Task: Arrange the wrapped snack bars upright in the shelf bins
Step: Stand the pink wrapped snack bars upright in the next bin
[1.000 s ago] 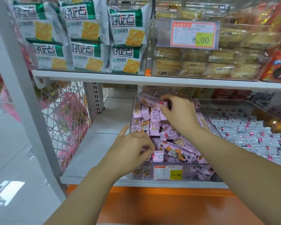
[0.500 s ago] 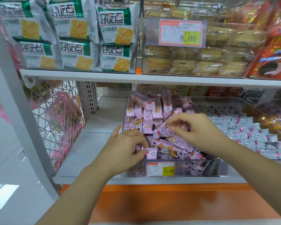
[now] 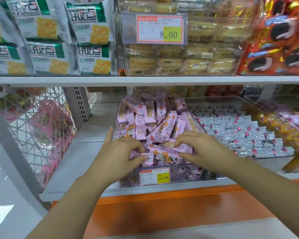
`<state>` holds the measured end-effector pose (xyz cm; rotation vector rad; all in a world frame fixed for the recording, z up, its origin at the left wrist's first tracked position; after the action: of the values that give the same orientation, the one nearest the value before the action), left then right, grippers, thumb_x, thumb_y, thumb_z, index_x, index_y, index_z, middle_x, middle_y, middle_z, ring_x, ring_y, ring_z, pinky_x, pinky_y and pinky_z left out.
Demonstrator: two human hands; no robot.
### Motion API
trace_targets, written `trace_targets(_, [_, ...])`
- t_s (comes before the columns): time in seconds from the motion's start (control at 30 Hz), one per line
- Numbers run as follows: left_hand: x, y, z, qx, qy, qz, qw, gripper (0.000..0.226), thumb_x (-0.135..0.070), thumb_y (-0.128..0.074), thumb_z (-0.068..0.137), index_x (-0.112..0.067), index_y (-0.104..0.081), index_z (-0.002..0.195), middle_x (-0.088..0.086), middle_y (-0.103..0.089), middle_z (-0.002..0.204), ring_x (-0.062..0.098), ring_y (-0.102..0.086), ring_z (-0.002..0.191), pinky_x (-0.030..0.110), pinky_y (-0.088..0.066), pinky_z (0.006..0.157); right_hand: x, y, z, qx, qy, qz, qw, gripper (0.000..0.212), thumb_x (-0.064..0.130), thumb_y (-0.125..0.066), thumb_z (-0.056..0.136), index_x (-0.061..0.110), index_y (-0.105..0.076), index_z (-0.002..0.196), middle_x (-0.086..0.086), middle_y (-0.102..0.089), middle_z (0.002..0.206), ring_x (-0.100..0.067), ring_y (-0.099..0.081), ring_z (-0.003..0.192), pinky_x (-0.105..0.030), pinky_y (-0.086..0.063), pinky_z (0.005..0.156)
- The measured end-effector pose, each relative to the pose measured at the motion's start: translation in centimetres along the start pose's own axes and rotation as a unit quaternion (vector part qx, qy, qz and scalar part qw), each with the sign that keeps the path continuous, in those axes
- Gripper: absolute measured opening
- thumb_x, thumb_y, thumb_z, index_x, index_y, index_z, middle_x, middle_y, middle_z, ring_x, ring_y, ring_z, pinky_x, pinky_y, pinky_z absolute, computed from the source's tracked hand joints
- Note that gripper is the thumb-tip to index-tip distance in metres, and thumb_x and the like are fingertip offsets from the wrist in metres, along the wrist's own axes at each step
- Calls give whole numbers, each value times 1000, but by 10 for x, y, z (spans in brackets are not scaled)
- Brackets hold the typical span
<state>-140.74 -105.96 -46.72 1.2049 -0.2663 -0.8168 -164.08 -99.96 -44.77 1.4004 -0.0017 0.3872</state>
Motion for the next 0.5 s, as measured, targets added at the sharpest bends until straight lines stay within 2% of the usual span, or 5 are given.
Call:
trace_targets(0.13, [2,1,1,9,5,17,1000,19,-50,-54,87,-36,-48,75,-19,-57,82,-3,-52,85,40,11,116,4,10,-3,-163,-18,87,983,20,10,-64,81,18,-68,99,13,-65,88,8,-54,66,-8,-38,61])
trace_targets(0.2, [4,0,1,-1,6,16,1000,19,-45,-56,88,-34,-50,74,-19,-57,78,-2,-52,79,41,9,117,6,18,-8,-225,-57,151,961,19,7,-63,80,21,-65,92,13,-62,69,-6,-50,52,-13,-33,48])
trace_targets(0.27, [5,0,0,-9,8,13,1000,18,-43,-58,87,-33,-50,74,-19,-57,76,-2,-51,76,42,8,117,5,22,-14,-275,-92,236,927,21,4,-61,82,25,-61,86,-6,-59,61,-14,-39,45,-21,-29,43])
trace_targets(0.37, [5,-1,-1,-12,11,5,1000,17,-43,-58,87,-33,-52,75,-19,-58,76,-2,-50,73,40,8,117,7,24,-19,-338,-111,293,887,24,5,-60,85,29,-58,85,-17,-58,74,-17,-40,51,-32,-33,46])
trace_targets(0.5, [6,0,-2,-13,13,-2,1000,15,-42,-59,87,-33,-53,77,-18,-62,80,-1,-53,72,38,9,117,20,23,-9,-334,-103,346,871,23,13,-62,88,36,-59,90,-32,-58,91,-49,-54,76,-53,-48,60])
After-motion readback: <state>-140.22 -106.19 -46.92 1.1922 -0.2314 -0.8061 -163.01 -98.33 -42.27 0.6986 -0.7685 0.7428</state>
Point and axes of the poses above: each hand's wrist, its own z-axis towards the middle knuckle, its own y-axis out of the back of the hand, x = y × z, the point moved 1 cm from there along z, towards the middle knuckle
